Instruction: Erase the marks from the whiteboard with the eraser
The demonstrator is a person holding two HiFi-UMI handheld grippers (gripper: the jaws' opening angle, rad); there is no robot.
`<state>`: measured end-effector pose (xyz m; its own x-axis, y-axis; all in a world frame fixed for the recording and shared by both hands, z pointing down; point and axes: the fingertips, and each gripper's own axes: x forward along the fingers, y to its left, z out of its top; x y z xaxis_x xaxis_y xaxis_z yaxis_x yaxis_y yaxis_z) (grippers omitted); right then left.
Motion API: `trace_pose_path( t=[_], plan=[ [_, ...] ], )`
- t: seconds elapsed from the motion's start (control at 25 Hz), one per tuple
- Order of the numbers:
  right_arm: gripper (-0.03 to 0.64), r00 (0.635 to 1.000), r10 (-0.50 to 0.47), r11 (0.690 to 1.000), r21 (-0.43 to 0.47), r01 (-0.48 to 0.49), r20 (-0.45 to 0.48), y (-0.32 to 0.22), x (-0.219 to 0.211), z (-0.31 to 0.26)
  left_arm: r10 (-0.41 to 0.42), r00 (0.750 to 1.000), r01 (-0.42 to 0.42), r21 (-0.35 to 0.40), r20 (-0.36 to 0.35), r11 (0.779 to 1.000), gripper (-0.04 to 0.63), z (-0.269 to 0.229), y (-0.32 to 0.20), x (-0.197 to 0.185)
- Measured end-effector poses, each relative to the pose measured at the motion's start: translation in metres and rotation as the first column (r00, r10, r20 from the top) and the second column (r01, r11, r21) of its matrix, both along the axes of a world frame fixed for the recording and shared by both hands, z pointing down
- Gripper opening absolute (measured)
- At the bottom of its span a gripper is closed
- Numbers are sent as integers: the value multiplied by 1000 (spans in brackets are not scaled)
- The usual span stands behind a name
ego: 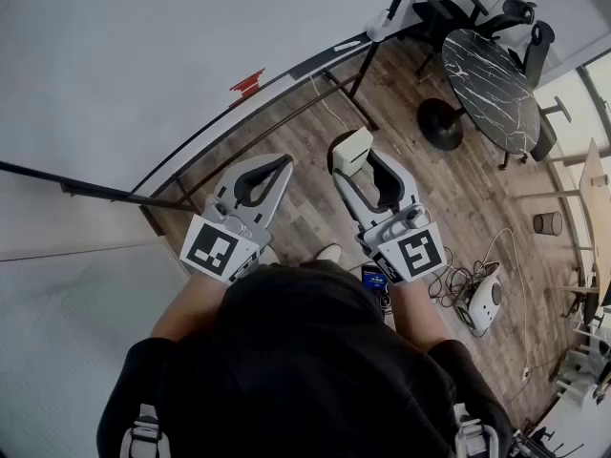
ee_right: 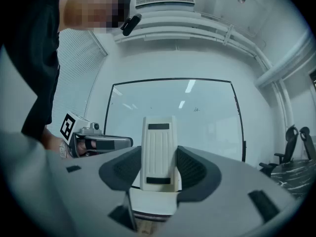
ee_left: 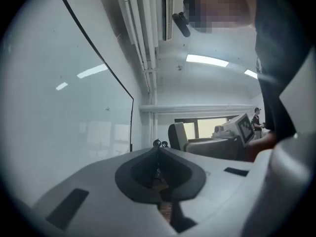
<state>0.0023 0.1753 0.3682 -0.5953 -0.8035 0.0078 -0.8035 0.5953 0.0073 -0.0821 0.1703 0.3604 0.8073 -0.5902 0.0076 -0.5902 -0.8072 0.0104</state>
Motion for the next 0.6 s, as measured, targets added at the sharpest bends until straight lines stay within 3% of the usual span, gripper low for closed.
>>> trace_pose_path(
  t=[0.2, 0.4, 0.6],
  plan=[
    [224, 1000, -3, 1000, 12, 3, 6, 1, 0, -2, 1, 1000, -1, -1, 0, 1000, 5, 1, 0, 0],
    [222, 992, -61, 998, 11, 60, 110, 3, -1, -14, -3, 1000, 3, -1, 0, 1000, 5, 1, -2, 1],
    [222, 989, -68, 998, 19, 66, 133, 0, 3, -18, 0, 1000, 1, 11, -2, 1000, 5, -1, -4, 2]
  ],
)
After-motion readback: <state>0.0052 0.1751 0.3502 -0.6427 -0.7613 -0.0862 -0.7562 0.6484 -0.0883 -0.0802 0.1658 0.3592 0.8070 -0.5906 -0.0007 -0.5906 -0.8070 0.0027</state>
